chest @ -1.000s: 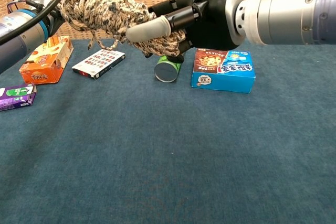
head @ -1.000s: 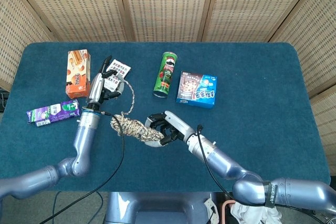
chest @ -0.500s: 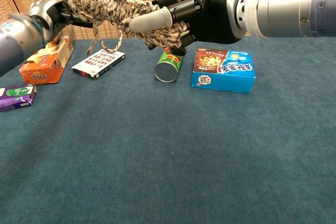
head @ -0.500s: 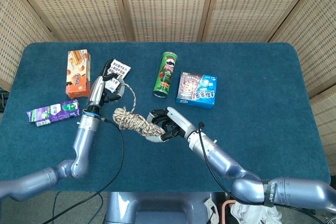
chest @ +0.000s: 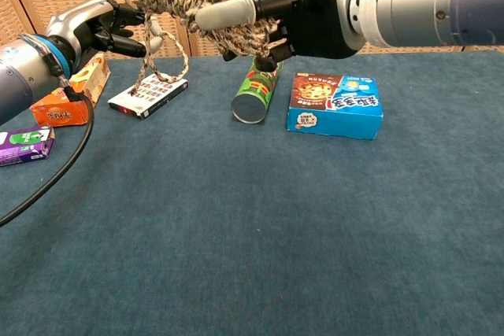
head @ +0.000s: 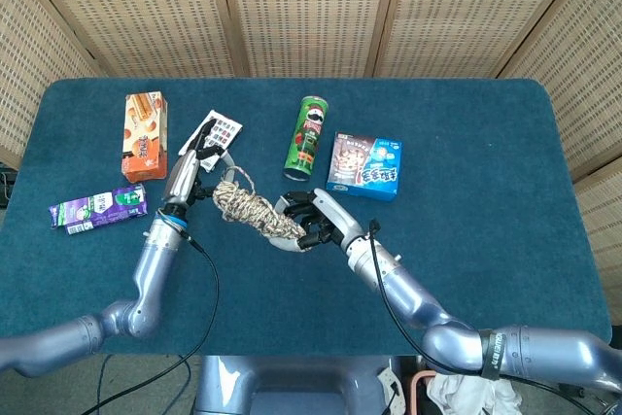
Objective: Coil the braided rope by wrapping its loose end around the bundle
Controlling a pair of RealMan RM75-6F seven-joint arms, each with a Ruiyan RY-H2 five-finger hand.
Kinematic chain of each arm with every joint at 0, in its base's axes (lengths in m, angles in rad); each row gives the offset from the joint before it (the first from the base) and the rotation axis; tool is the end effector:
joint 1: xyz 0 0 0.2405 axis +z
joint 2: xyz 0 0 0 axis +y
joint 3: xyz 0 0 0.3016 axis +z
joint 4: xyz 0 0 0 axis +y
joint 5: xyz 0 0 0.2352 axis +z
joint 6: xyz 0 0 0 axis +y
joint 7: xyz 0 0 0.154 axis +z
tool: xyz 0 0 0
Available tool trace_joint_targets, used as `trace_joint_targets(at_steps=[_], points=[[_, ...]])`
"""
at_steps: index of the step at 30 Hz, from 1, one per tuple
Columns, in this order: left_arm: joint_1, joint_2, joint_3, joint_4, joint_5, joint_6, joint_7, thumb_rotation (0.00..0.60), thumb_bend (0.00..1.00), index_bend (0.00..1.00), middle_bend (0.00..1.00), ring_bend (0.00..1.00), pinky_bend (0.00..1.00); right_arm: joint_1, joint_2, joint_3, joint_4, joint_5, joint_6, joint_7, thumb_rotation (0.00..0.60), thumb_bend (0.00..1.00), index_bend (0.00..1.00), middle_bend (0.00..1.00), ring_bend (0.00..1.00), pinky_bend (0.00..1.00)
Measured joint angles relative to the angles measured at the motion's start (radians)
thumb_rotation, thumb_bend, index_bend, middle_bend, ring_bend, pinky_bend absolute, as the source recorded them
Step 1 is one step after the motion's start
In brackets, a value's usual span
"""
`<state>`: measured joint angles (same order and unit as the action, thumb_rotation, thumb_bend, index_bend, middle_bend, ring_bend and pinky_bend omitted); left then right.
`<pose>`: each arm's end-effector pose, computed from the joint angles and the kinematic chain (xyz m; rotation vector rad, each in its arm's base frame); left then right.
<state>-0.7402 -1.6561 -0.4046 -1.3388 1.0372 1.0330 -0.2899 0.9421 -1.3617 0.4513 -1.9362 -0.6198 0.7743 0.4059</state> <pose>-0.1616 0.4441 -0.0181 -1.2368 -1.5261 -1.5188 -0.0148 -0.3785 0.0097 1.3995 -2.2791 1.4626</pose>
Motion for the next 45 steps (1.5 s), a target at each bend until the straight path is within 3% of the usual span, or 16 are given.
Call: trace_joint_targets(at_steps=[3,4,8,11,14,20,27,36,45], points=[[-0.002,-0.01,0.002,0.011,0.002,-0.001,0.001,0.6,0.55,0.79,0.0,0.0,0.0,0.007,0.003,0.008,-0.005,0.017,-0.002,-0.005,0.6,0.59,0.72,0.72,0.49,0.74],[-0.003,-0.014,0.005,0.017,0.003,-0.004,0.004,0.6,0.49,0.71,0.0,0.0,0.0,0.008,0.004,0.009,-0.007,0.02,-0.002,-0.006,0.6,0.59,0.72,0.72,0.49,0.74],[-0.006,-0.011,0.026,0.023,0.019,-0.029,0.017,0.6,0.16,0.2,0.0,0.0,0.0,0.018,0.007,0.008,-0.009,0.033,0.0,-0.029,0.6,0.59,0.72,0.72,0.49,0.74],[-0.004,0.012,0.028,0.008,0.028,-0.049,0.003,0.6,0.05,0.03,0.0,0.0,0.0,0.024,0.007,0.002,-0.009,0.042,0.003,-0.047,0.6,0.59,0.72,0.72,0.49,0.74],[0.002,0.051,0.031,-0.02,0.044,-0.067,-0.013,0.6,0.0,0.0,0.0,0.0,0.0,0.025,0.009,0.0,-0.011,0.039,0.009,-0.059,0.6,0.59,0.72,0.72,0.49,0.74],[0.03,0.16,0.044,-0.08,0.101,-0.077,-0.039,0.6,0.0,0.0,0.0,0.0,0.0,0.019,0.016,0.001,-0.016,0.033,0.019,-0.071,0.6,0.59,0.72,0.72,0.49,0.74],[0.098,0.295,0.075,-0.134,0.179,0.002,-0.008,0.6,0.0,0.0,0.0,0.0,0.0,0.008,0.028,-0.005,-0.018,0.024,0.028,-0.087,0.6,0.59,0.72,0.72,0.49,0.74],[0.254,0.47,0.162,-0.242,0.237,0.18,0.196,0.6,0.0,0.0,0.0,0.0,0.0,0.001,0.04,-0.016,-0.009,0.008,0.059,-0.127,0.6,0.59,0.72,0.72,0.49,0.74],[0.457,0.59,0.237,-0.41,0.12,0.365,0.41,0.6,0.0,0.0,0.0,0.0,0.0,-0.002,0.051,-0.045,-0.002,-0.029,0.113,-0.216,0.6,0.59,0.72,0.72,0.49,0.74]])
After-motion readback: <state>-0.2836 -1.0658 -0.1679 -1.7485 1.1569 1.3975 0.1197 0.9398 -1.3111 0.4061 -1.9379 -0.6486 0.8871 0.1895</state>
